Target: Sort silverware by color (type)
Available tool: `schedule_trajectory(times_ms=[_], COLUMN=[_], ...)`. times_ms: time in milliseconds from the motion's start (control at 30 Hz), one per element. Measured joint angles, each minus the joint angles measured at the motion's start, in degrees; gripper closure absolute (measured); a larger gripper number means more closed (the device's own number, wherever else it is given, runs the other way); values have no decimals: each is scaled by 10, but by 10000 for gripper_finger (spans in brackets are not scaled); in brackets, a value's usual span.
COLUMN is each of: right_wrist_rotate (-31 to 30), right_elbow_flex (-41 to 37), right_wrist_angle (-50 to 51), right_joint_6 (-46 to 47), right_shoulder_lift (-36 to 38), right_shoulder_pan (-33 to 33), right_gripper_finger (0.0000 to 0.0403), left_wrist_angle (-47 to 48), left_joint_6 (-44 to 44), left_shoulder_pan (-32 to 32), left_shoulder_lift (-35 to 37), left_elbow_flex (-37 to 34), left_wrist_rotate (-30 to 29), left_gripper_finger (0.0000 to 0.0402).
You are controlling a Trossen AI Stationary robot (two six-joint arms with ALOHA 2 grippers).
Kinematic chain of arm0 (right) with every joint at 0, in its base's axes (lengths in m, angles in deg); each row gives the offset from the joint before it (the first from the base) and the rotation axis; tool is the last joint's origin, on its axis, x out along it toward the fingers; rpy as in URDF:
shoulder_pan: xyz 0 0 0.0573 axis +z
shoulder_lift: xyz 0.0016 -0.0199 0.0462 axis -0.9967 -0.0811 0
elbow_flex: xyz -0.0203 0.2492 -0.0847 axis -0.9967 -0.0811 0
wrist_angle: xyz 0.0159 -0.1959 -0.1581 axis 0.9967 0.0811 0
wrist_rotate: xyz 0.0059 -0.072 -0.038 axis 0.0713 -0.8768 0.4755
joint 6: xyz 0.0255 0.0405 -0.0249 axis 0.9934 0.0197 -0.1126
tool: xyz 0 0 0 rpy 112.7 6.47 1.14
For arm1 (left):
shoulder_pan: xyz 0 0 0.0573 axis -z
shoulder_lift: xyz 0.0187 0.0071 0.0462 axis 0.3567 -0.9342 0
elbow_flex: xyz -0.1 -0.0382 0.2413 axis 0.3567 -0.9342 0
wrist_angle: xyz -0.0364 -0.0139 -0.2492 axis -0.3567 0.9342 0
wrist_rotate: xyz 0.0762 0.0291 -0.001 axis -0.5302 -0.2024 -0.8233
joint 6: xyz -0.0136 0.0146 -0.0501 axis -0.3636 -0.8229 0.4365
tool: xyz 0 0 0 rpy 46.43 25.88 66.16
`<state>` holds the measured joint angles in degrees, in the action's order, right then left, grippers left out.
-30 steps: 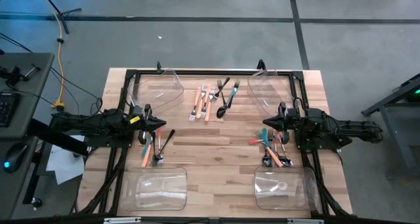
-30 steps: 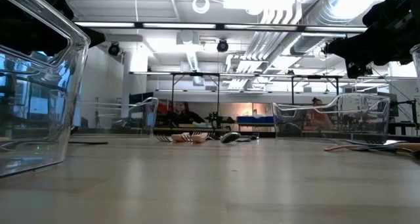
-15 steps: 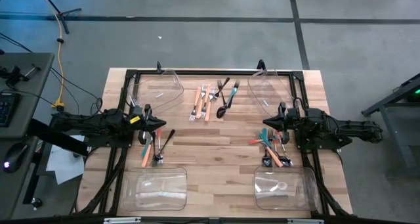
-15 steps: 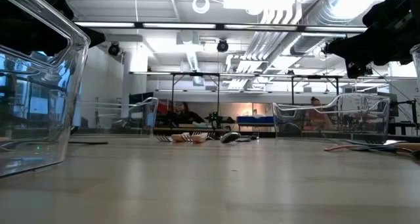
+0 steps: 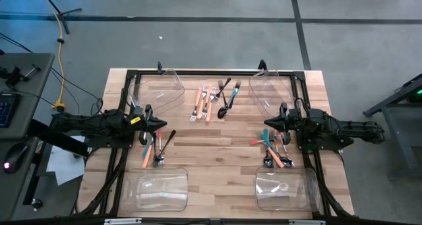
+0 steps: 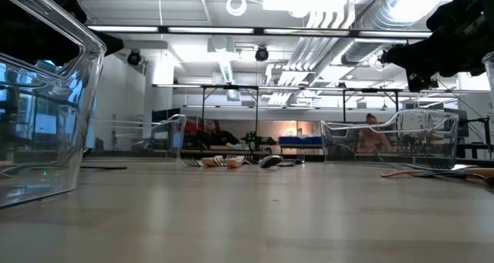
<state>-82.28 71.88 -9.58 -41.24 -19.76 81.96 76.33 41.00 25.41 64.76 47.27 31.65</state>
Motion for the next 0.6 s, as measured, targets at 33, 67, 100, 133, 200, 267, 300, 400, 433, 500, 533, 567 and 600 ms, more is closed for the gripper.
schedule_trajectory(times_ms=[33, 67, 100, 133, 200, 267, 300, 400, 433, 500, 533, 567, 600], right_wrist_rotate=[0, 0, 0, 0, 0, 0, 0, 0, 0, 0, 0, 0, 0], right_elbow_flex=[0, 0, 0, 0, 0, 0, 0, 0, 0, 0, 0, 0, 0], right_wrist_angle=[0, 0, 0, 0, 0, 0, 0, 0, 0, 0, -1, -2, -4], right_joint_6=[0, 0, 0, 0, 0, 0, 0, 0, 2, 3, 3, 4, 4], right_shoulder_lift=[0, 0, 0, 0, 0, 0, 0, 0, 0, 0, 0, 0, 0], right_shoulder_pan=[0, 0, 0, 0, 0, 0, 0, 0, 0, 0, 0, 0, 0], right_gripper_finger=[402, 402, 402, 402, 402, 402, 402, 402, 402, 402, 402, 402, 402], left_wrist_angle=[0, 0, 0, 0, 0, 0, 0, 0, 0, 0, 0, 0, 0], left_joint_6=[0, 0, 0, 0, 0, 0, 0, 0, 0, 0, 0, 0, 0], left_shoulder_pan=[0, 0, 0, 0, 0, 0, 0, 0, 0, 0, 0, 0, 0], left_shoulder_lift=[0, 0, 0, 0, 0, 0, 0, 0, 0, 0, 0, 0, 0], left_elbow_flex=[0, 0, 0, 0, 0, 0, 0, 0, 0, 0, 0, 0, 0], left_wrist_rotate=[0, 0, 0, 0, 0, 0, 0, 0, 0, 0, 0, 0, 0], left_gripper_finger=[401, 401, 401, 401, 401, 401, 401, 401, 401, 401, 401, 401, 401])
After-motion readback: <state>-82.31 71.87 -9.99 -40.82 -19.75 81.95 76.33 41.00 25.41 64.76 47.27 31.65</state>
